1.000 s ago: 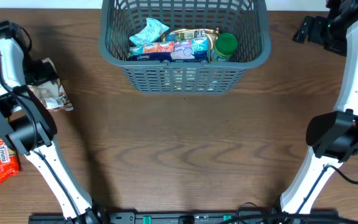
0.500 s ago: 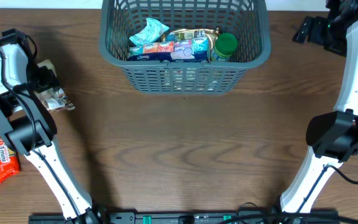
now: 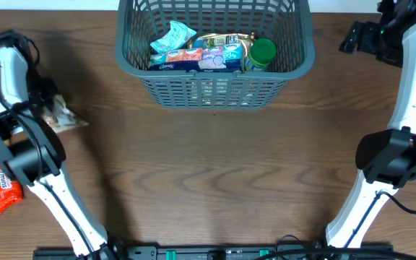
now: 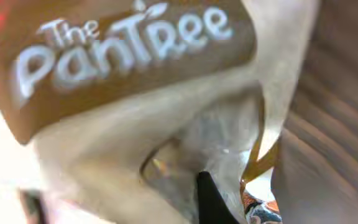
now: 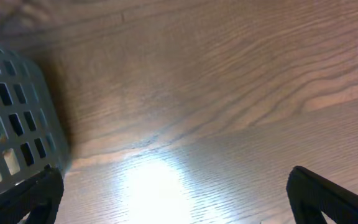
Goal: Pack container
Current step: 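Move the left gripper back left and grasp the Pantree snack pouch, then carry the Pantree pouch into the basket and open the left gripper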
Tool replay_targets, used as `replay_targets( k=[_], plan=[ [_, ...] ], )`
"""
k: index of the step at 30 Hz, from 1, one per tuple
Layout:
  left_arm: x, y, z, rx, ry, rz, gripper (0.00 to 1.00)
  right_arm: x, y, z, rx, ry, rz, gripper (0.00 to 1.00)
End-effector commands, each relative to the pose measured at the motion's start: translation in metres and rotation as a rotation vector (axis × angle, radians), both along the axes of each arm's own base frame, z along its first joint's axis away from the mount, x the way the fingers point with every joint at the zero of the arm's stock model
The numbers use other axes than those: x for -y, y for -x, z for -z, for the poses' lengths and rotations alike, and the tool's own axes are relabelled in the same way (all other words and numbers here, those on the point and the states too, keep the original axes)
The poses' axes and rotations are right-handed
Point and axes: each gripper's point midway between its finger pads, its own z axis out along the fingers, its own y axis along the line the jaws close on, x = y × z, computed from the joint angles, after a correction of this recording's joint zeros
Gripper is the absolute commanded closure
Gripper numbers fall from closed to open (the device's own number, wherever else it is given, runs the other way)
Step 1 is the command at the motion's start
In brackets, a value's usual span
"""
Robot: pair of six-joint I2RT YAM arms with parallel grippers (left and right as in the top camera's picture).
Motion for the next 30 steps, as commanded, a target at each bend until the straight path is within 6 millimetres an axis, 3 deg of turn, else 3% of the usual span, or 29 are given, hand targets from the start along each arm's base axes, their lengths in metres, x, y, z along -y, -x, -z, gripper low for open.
replay_targets(
  k=[1,5,7,12,15,18,22,25,30],
  plan=[
    [0.009,-0.008,-0.079,0.156,-0.071,0.022,0.94,-0.001,0.0,0.001,-0.007,0.005,-0.022,0.01],
    [0.029,-0.003,-0.157,0.323,-0.123,0.058,0.94,-0.001,0.0,0.001,-0.007,0.005,-0.022,0.01],
    [0.049,-0.002,-0.197,0.439,-0.107,0.119,0.94,-0.001,0.0,0.001,-0.007,0.006,-0.025,0.01],
    [0.117,-0.002,-0.298,0.783,-0.067,0.412,0.94,-0.001,0.0,0.001,-0.008,0.014,-0.05,0.01],
    [0.155,0.0,-0.34,0.915,-0.124,0.632,0.94,-0.001,0.0,0.001,-0.008,0.016,-0.055,0.01],
    [0.197,-0.001,-0.356,0.957,-0.185,0.916,0.94,-0.001,0.0,0.001,-0.007,0.017,-0.057,0.01],
    [0.265,-0.002,-0.356,0.947,-0.301,1.478,0.94,-0.001,0.0,0.001,-0.008,0.016,-0.057,0.01],
    [0.301,-0.01,-0.356,0.941,-0.449,1.805,0.94,-0.001,0.001,0.001,-0.009,0.016,-0.057,0.01],
    [0.343,-0.052,-0.354,1.028,-0.552,1.928,0.94,-0.002,0.003,0.002,-0.02,0.013,-0.057,0.01]
  ],
)
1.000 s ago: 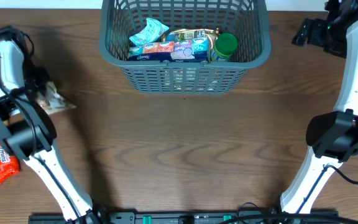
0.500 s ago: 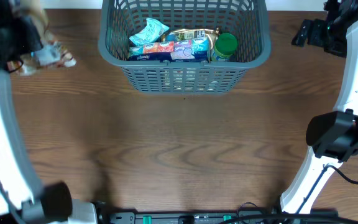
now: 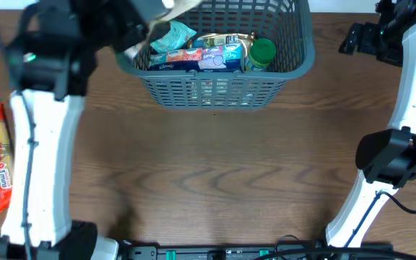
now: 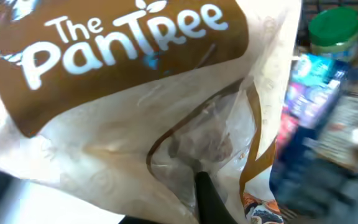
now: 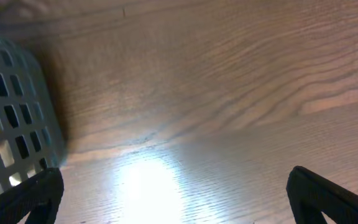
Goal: Pack container
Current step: 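Carry the Pantree pouch into the basket and open the left gripper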
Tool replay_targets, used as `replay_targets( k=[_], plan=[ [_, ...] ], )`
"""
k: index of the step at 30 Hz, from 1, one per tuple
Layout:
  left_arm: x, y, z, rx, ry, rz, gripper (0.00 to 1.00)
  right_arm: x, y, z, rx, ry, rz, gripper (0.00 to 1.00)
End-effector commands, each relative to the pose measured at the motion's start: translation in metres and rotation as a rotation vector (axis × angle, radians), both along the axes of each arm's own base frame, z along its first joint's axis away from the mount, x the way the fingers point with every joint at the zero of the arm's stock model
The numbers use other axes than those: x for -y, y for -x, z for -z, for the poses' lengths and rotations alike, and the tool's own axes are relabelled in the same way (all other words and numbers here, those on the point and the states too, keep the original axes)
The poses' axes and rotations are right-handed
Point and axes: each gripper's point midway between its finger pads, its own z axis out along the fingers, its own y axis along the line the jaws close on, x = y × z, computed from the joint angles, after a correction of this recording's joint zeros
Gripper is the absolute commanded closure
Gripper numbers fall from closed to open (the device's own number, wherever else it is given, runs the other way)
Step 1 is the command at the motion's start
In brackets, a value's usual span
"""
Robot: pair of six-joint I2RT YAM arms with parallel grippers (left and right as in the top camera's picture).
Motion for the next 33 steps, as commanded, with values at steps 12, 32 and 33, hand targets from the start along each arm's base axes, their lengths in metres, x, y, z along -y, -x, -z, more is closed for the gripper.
replay_targets(
  k=[12,32,33],
  plan=[
    [0.067,-0.086,0.162,-0.187,-0.166,0.186,0.94,-0.002,0.004,0.002,-0.02,-0.005,-0.014,0.01],
    [0.068,-0.084,0.196,-0.366,-0.037,0.064,0.02,-0.003,0.007,0.004,-0.035,-0.008,-0.015,0.01],
    [0.067,-0.081,0.182,-0.352,-0.011,0.047,0.02,-0.003,0.008,0.004,-0.036,-0.008,-0.015,0.01]
  ],
)
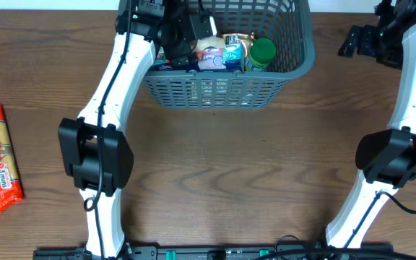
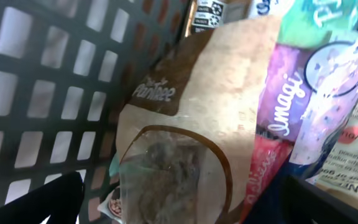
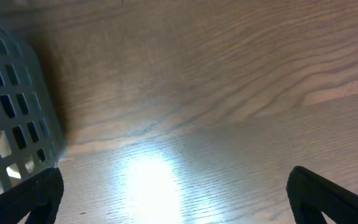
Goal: Pack container
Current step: 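Carry the Pantree pouch into the basket and open the left gripper, then lower the left gripper onto the spaghetti pack and grasp it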
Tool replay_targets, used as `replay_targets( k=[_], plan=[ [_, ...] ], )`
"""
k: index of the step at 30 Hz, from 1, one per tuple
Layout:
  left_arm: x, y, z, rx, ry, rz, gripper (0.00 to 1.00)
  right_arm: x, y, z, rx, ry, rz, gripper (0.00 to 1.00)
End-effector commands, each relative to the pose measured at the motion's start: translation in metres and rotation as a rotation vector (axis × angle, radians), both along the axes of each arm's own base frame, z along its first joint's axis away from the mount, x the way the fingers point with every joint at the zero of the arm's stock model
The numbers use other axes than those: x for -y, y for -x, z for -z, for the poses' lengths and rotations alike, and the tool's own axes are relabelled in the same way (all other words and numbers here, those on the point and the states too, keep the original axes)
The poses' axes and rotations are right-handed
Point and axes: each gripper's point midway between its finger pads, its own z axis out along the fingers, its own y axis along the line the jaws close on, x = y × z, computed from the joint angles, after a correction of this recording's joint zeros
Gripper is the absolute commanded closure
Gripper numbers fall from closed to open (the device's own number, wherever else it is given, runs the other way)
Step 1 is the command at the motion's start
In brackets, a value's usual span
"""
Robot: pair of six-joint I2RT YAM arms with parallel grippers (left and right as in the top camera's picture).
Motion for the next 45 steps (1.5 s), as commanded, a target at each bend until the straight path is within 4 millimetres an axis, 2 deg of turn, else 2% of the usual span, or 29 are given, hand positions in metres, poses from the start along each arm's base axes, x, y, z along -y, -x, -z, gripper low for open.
replay_targets(
  k=[1,3,6,10,12,15,18,23,24,26,29,32,36,40,45],
  plan=[
    [-0.001,0.013,-0.062,0.06,0.106,-0.081,0.02,-0.002,0.001,0.002,-0.009,-0.002,-0.014,0.01],
    [-0.005,0.021,-0.093,0.115,0.118,-0.084,0.02,-0.002,0.001,0.002,-0.009,-0.002,-0.015,0.01],
    [-0.021,0.033,-0.14,0.209,0.124,-0.164,0.02,-0.002,0.001,0.002,-0.009,-0.002,-0.015,0.01],
    [-0.068,0.056,-0.205,0.306,0.209,-0.45,0.02,-0.002,0.001,0.002,-0.009,-0.002,-0.015,0.01],
    [-0.097,0.074,-0.224,0.312,0.266,-0.611,0.02,-0.002,0.001,0.002,-0.009,-0.002,-0.015,0.01],
    [-0.163,0.11,-0.233,0.282,0.308,-0.918,0.02,-0.002,0.001,0.002,-0.009,-0.001,-0.015,0.01],
    [-0.232,0.154,-0.229,0.239,0.317,-1.202,0.02,-0.002,0.001,0.002,-0.008,-0.002,-0.015,0.01],
    [-0.333,0.218,-0.223,0.224,0.356,-1.595,0.02,-0.001,-0.001,0.001,-0.002,0.0,-0.015,0.01],
    [-0.353,0.23,-0.22,0.215,0.363,-1.66,0.02,-0.001,-0.001,0.001,0.002,0.001,-0.015,0.01],
    [-0.375,0.241,-0.211,0.183,0.399,-1.719,0.02,-0.001,-0.003,0.0,0.007,0.002,-0.015,0.01],
    [-0.401,0.251,-0.184,0.074,0.47,-1.739,0.02,-0.001,-0.004,0.0,0.014,0.003,-0.014,0.01],
    [-0.43,0.259,-0.146,-0.015,0.455,-1.772,0.02,0.0,-0.005,0.0,0.018,0.004,-0.014,0.01],
    [-0.47,0.271,-0.082,-0.116,0.42,-1.86,0.01,0.0,-0.005,0.0,0.017,0.004,-0.014,0.01],
    [-0.491,0.275,-0.019,-0.204,0.379,-1.868,0.01,0.0,-0.005,0.0,0.017,0.004,-0.014,0.01],
    [-0.498,0.273,0.041,-0.308,0.321,-1.82,0.02,0.0,-0.005,0.0,0.017,0.003,-0.011,0.01]
  ],
)
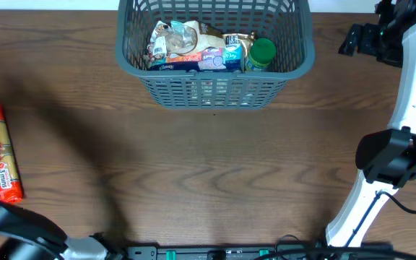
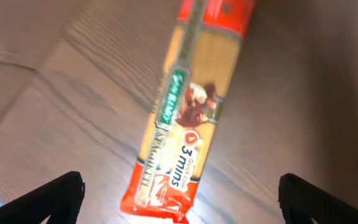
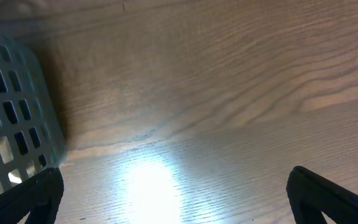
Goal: Pack container
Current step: 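Lower the left gripper onto the spaghetti pack and grasp it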
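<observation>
The grey basket (image 1: 215, 79) stands at the table's far middle. In it lie a brown-and-clear snack pouch (image 1: 173, 35), tissue packs (image 1: 204, 59) and a green-lidded jar (image 1: 261, 52). A red and yellow pasta packet lies flat at the table's left edge. My left gripper (image 2: 182, 200) hangs open above that pasta packet (image 2: 188, 112), its near end between the two fingers (image 2: 51, 199) in the left wrist view. My right gripper (image 1: 357, 37) is open and empty over bare wood right of the basket.
The right wrist view shows the basket's corner (image 3: 11, 118) at its left and wood grain under a light glare. In the overhead view only a bit of my left arm (image 1: 16, 231) shows at the bottom left. The right arm (image 1: 403, 130) runs along the right edge.
My left gripper was open inside the basket over the snack pouch; now it is open above the pasta packet at the table's left. The pouch stays in the basket. The right arm is unchanged.
My left gripper was shut on the snack pouch at the table's left. Then it held the pouch at the basket's left rim. Later it was open in the basket with the pouch lying there. Now it hangs over the pasta packet.
</observation>
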Tool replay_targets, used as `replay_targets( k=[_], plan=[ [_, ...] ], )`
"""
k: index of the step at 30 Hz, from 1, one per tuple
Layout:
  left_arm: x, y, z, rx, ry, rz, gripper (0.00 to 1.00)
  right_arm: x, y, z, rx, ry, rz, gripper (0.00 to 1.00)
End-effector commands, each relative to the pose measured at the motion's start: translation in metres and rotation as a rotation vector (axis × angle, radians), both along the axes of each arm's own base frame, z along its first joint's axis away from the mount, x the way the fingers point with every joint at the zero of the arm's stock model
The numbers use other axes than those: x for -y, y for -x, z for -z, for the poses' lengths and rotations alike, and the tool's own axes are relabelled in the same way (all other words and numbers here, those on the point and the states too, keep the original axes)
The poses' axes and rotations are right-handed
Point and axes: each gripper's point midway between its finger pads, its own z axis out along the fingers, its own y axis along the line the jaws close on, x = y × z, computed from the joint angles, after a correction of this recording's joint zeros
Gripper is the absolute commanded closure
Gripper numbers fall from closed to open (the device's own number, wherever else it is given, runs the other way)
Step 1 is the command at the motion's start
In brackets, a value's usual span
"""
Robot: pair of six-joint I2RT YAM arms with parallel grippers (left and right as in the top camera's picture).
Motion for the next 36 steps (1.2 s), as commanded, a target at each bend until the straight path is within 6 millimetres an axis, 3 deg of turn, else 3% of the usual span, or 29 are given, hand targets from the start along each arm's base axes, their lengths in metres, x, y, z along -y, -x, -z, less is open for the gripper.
replay_targets(
  k=[1,7,12,19,24,30,32,36],
  plan=[
    [0.001,-0.003,0.031,-0.049,0.024,0.1,0.02,-0.001,0.0,0.001,-0.003,-0.004,-0.004,0.01],
    [-0.005,-0.007,0.089,-0.136,0.097,0.164,0.01,-0.002,0.0,0.001,-0.005,-0.007,0.003,0.01],
    [-0.015,-0.015,0.123,-0.158,0.103,0.2,0.02,-0.007,0.003,0.002,-0.019,-0.01,-0.006,0.01],
    [-0.021,-0.019,0.155,-0.211,0.086,0.362,0.02,-0.017,0.003,0.003,-0.027,-0.02,0.0,0.01],
    [-0.028,-0.025,0.17,-0.206,0.071,0.369,0.01,-0.023,0.003,0.003,-0.03,-0.028,0.011,0.01],
    [-0.022,-0.021,0.191,-0.23,0.118,0.372,0.0,-0.025,0.006,0.004,-0.046,-0.031,0.008,0.01],
    [-0.02,-0.021,0.191,-0.229,0.127,0.371,0.11,-0.025,0.007,0.005,-0.049,-0.031,0.008,0.01],
    [-0.015,-0.028,0.186,-0.186,0.148,0.322,0.54,-0.025,0.007,0.005,-0.048,-0.031,0.008,0.01]
  ],
)
